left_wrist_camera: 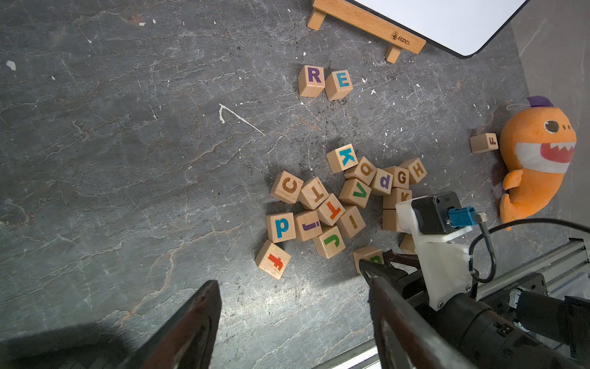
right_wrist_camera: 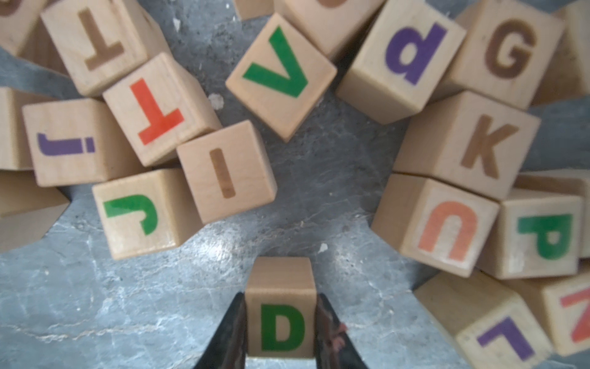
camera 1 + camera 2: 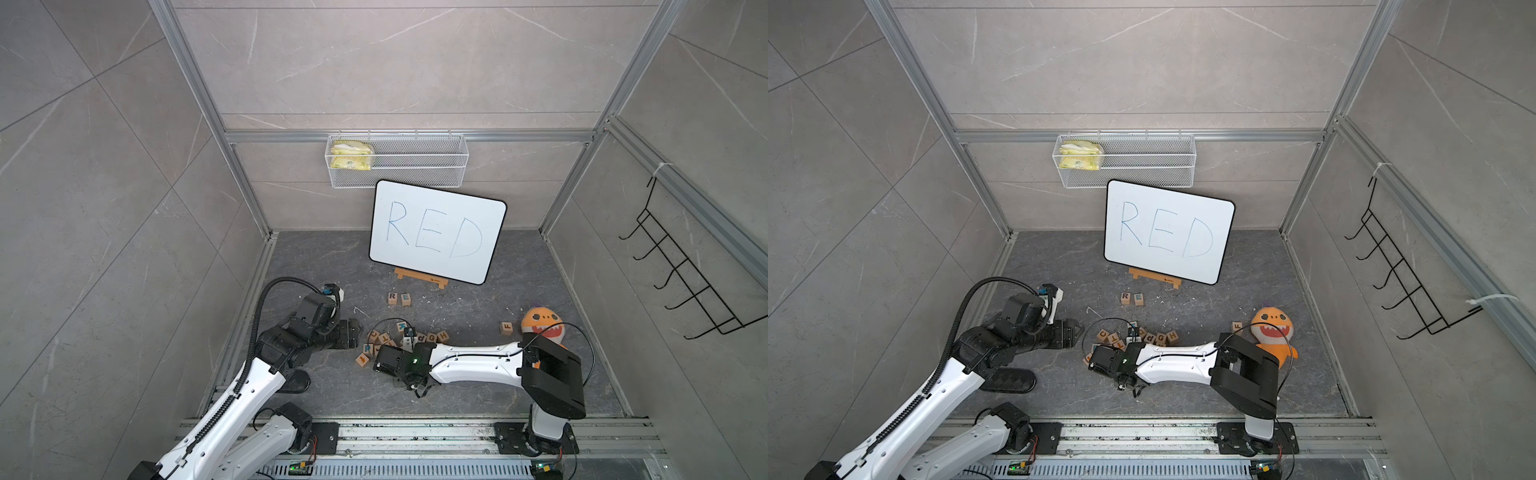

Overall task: Assemble the uppercase word "red" with letter blocks
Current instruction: Pick up the letter block from the center of the board, then place the letter block at the center of the board.

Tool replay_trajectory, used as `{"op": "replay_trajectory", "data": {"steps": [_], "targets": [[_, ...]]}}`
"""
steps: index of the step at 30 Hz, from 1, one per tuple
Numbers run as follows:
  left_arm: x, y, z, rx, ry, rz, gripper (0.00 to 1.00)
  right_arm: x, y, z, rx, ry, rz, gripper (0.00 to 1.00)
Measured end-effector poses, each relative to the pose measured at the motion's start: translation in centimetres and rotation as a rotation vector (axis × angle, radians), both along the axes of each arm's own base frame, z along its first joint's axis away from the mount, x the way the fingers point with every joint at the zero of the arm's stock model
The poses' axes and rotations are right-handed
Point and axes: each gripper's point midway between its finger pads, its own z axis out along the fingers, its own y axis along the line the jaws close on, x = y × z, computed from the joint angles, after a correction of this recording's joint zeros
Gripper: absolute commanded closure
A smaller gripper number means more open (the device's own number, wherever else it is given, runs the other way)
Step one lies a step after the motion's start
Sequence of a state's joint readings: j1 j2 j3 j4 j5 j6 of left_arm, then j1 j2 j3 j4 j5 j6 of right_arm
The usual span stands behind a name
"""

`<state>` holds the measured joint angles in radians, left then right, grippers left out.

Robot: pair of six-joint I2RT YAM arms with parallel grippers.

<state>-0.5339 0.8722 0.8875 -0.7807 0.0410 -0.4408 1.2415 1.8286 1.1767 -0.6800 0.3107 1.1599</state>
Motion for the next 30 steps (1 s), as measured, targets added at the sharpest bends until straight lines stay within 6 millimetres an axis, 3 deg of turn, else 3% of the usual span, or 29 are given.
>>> {"op": "replay_trajectory", "data": {"steps": [4,8,13,16,21,30], "targets": [[-0.1,-0.2,0.0,-0.008,0.004,-0.008,0.23,0.4,-0.8,1.0,-0.022,-0.037,-0.004,0.77],[-0.2,-0.3,0.1,-0.016,0.006,-0.014,0.23,1.8,-2.1,4.3,-0.005,-0.108,-0.011,0.76],[-0.3,-0.7,0.0,-0.029,0.017,-0.03,0.23,6.3,-4.8,8.8,0.043,-0.205,-0.07,0.75],[-0.3,-1.0,-0.1,-0.039,0.025,-0.041,0.22,9.3,-6.0,9.8,0.041,-0.238,-0.103,0.75],[-0.2,-1.5,-0.3,-0.049,0.043,-0.056,0.22,13.9,-6.8,9.1,0.048,-0.24,-0.13,0.74],[-0.3,-1.8,-0.5,-0.056,0.054,-0.067,0.22,19.9,-6.7,4.2,0.014,-0.181,-0.042,0.74]]}}
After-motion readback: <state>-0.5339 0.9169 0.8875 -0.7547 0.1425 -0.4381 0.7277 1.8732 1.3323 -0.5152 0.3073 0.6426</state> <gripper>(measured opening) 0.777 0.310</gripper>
